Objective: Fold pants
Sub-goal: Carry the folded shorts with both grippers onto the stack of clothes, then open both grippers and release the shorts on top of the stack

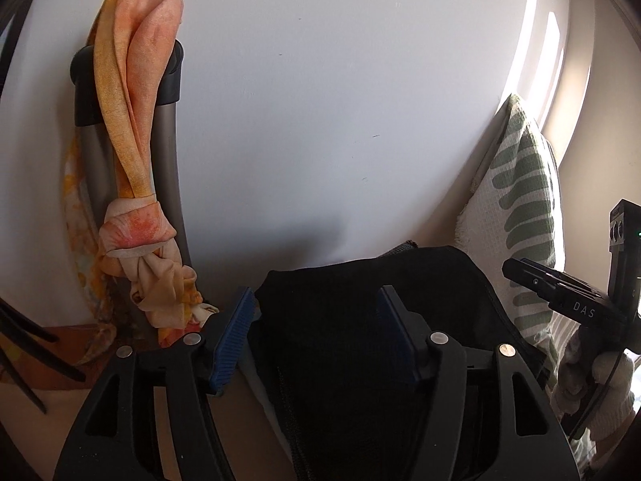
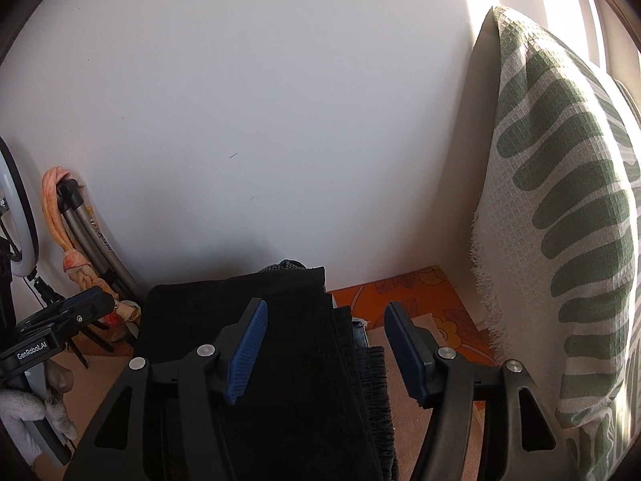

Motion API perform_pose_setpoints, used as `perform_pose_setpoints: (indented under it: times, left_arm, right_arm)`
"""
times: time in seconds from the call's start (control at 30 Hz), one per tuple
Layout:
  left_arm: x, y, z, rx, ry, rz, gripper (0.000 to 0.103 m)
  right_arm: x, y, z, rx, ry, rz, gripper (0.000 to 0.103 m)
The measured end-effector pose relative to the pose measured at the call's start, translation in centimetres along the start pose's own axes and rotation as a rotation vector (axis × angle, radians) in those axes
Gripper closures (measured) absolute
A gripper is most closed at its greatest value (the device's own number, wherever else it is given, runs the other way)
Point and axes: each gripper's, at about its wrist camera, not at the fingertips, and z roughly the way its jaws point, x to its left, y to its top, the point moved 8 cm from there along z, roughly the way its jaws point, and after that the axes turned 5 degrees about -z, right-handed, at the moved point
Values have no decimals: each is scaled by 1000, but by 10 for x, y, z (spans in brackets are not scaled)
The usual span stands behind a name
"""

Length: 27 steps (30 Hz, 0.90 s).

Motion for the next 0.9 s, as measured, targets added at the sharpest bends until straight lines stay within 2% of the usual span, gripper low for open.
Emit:
perform_pose_setpoints:
  times: [0.23,0.27,0.33,0.5,0.63,0.73,0.9]
  left_arm:
    - [-5,-14,-40,2,-1,11,39]
    - [-4,-17,-47,5,5,8,38]
    - [-5,-22,-61,9,18,8,29]
    - [-12,-31,-101,-18,10,20,29]
    - [-18,-39,-130,-35,14,38,28]
    - [-21,-50,-154,-51,22,57,22]
    - [-23,-72,-193,-86,27,71,20]
  right_arm:
    - [11,-7,-40,-13,-35,-20,18]
    - [14,-8,-47,-16,-39,-27,17]
    - [20,-10,-60,-21,-42,-39,13]
    - [35,-22,-94,-42,-65,-71,2]
    - [45,-33,-120,-58,-59,-63,0]
    - [55,-42,-136,-60,-66,-53,0]
    - [69,-67,-164,-58,-72,-19,0]
